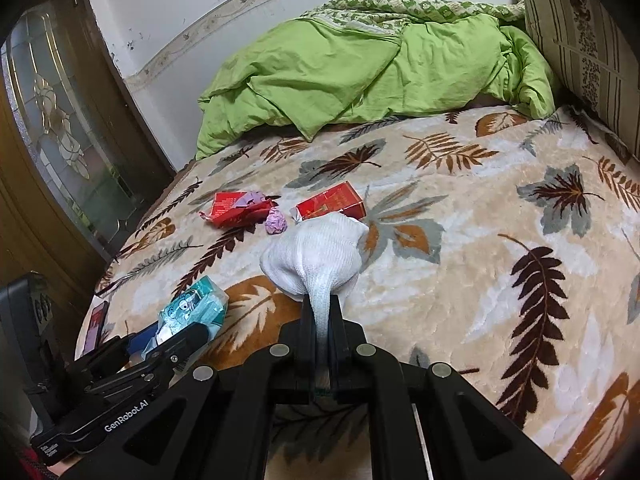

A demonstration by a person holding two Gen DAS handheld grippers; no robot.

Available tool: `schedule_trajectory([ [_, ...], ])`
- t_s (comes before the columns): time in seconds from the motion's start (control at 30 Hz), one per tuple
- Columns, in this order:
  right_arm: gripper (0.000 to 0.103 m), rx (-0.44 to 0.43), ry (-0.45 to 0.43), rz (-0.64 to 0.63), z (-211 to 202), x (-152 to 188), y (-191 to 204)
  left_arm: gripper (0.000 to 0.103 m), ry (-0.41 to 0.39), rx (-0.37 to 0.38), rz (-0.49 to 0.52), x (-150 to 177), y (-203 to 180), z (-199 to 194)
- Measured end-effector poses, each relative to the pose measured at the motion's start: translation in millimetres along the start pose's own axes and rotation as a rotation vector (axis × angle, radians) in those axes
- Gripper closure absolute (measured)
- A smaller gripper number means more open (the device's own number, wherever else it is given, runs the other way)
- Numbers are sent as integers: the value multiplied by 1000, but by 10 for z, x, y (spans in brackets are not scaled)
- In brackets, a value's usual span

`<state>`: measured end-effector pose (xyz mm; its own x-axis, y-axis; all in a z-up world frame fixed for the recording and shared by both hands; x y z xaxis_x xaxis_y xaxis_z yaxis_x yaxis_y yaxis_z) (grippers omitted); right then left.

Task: Collect trash

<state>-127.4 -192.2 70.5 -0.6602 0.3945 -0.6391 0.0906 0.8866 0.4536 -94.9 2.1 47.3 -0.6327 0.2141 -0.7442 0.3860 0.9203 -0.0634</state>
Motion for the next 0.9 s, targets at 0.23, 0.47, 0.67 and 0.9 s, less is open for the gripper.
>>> schedule_trajectory([
  [0.23, 98, 8, 2, -3, 9, -3, 6, 55, -22, 14, 9, -32, -18, -30],
  [0.47, 98, 22, 8, -10, 28, 11, 11, 55, -36, 40, 7, -70, -32, -54],
  [0.67, 98, 46, 30, 11, 81, 10, -24, 55, -59, 71, 19, -105, -53, -101],
  [0.9, 98, 87, 58, 31, 175, -6, -49, 55, -64, 107, 49, -134, -93, -118],
])
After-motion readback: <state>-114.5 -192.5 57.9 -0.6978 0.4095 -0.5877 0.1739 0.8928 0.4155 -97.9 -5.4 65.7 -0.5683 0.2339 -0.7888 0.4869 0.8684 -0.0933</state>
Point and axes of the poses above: each gripper's, at about its wrist camera, not at the fingertips, and z roughly the way its jaws point, y to its left, x to its underside, the point moved 1 cm from there along z, roughly the way its jaws point, and after that the axes turned 8 degrees about z, right-handed, at the moved point
